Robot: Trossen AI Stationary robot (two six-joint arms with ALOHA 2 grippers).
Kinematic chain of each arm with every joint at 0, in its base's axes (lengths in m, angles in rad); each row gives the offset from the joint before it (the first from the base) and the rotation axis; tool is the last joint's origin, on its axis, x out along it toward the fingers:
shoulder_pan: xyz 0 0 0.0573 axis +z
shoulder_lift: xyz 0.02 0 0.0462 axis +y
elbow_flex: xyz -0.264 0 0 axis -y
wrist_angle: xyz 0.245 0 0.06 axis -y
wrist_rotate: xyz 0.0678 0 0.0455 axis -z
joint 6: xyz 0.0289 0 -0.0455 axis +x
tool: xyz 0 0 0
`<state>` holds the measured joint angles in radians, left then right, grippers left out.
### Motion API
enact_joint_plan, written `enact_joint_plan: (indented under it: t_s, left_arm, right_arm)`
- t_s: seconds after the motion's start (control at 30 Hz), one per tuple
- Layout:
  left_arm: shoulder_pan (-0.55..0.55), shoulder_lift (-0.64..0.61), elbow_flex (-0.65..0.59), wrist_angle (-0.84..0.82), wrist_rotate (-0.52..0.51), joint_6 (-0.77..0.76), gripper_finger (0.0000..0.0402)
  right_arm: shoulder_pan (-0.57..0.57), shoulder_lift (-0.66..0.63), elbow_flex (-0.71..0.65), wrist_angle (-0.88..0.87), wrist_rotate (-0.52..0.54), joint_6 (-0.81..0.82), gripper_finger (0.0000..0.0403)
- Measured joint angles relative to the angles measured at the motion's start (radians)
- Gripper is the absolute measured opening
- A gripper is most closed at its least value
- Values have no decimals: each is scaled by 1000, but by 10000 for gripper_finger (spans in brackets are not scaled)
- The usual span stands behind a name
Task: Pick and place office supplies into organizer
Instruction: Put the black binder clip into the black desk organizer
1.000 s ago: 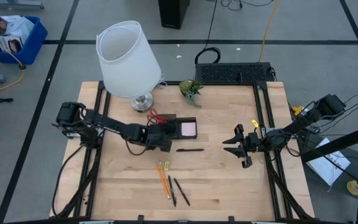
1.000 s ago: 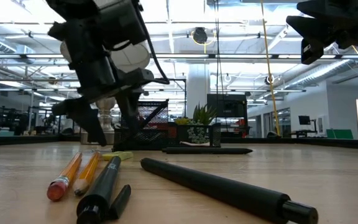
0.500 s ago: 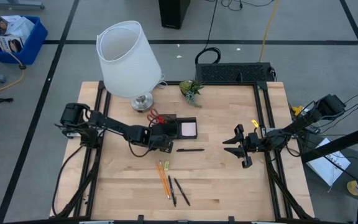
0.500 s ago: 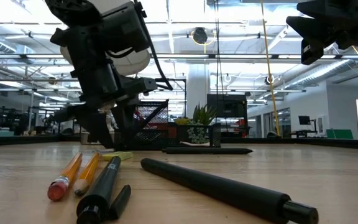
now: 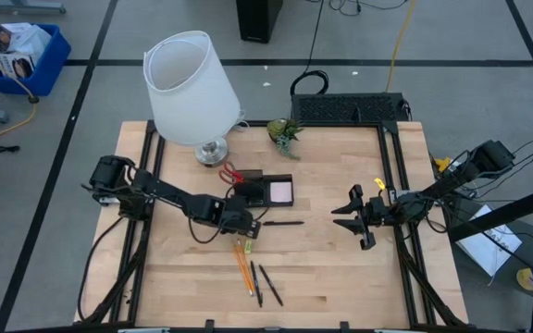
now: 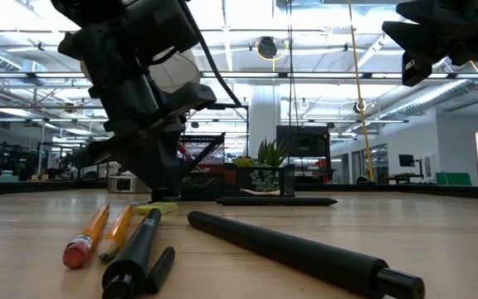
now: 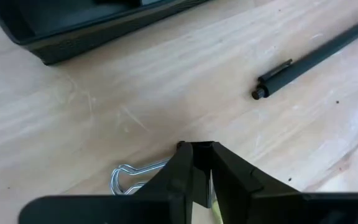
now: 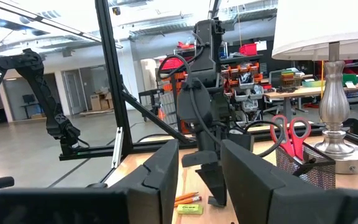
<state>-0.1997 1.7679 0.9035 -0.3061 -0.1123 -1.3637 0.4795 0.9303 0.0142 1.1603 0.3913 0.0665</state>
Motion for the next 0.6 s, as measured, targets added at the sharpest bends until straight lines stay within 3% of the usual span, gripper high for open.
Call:
enact_joint_plan:
  t_s: [0.6]
  left_arm:
    - [-8,-22,118,-112,-66,124,50]
  right_arm:
    - [0,0,0,0,0,0,116]
